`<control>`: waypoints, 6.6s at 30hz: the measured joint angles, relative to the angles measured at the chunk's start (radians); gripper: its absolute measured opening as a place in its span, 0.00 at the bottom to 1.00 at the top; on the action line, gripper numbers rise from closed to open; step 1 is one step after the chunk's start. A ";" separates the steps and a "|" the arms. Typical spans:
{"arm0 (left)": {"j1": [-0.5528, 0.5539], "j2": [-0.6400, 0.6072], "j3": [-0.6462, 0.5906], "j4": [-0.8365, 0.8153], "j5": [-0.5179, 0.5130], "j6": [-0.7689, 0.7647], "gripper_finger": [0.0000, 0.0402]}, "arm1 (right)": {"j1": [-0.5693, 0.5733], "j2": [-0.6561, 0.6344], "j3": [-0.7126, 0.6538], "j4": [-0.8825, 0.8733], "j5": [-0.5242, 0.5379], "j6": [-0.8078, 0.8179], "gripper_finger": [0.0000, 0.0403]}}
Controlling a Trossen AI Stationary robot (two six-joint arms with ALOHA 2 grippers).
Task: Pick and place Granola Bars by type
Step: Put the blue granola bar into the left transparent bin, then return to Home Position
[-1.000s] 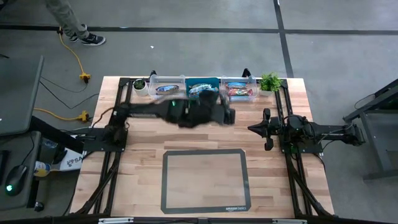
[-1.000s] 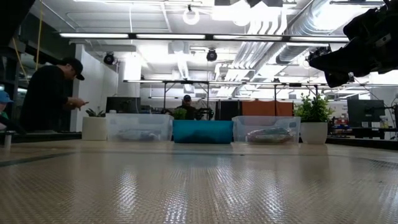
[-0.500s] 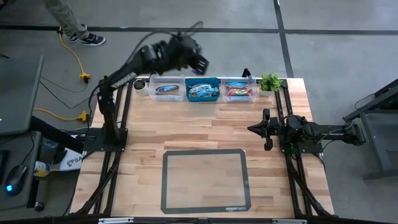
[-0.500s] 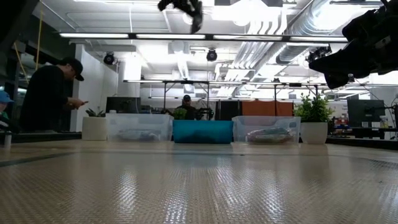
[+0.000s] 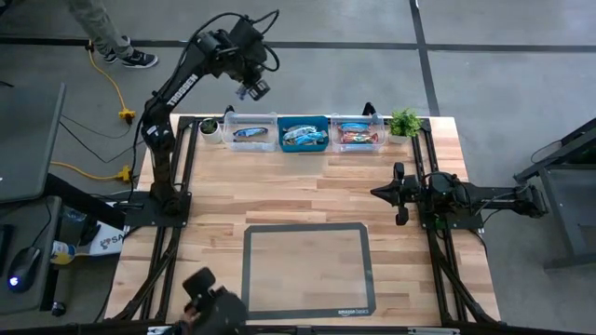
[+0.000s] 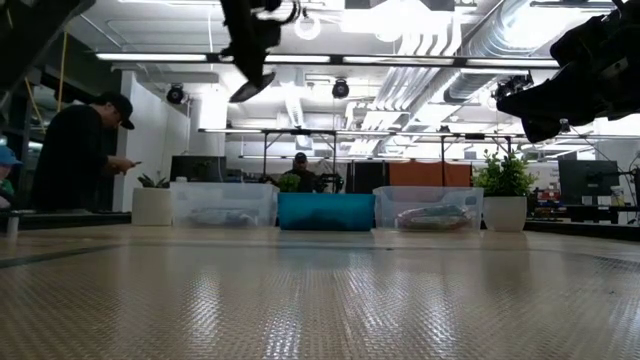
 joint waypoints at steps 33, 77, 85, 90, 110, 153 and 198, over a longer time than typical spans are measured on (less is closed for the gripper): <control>-0.038 0.314 -0.094 -0.181 -0.024 0.470 0.19 | 0.000 0.000 0.000 0.000 0.000 0.000 0.00; -0.062 0.315 -0.481 0.076 -0.045 0.691 0.33 | 0.000 0.000 0.000 0.000 0.000 0.000 0.00; -0.062 0.314 -0.479 0.055 -0.211 0.620 0.52 | 0.000 0.000 0.000 0.000 0.000 0.000 0.00; -0.061 0.281 -0.476 0.002 -0.249 0.567 0.53 | 0.000 0.000 0.000 0.000 0.000 0.000 0.00; -0.296 -0.098 -0.476 -0.093 0.162 0.203 0.04 | 0.000 0.000 0.000 0.000 0.000 0.000 0.00; -0.498 -1.461 -2.004 1.377 0.506 -0.273 0.00 | 0.000 0.000 0.000 0.000 0.000 0.000 0.00; -0.728 -1.895 -2.340 1.658 0.332 -0.465 0.00 | 0.000 0.000 0.000 0.000 0.000 0.000 0.00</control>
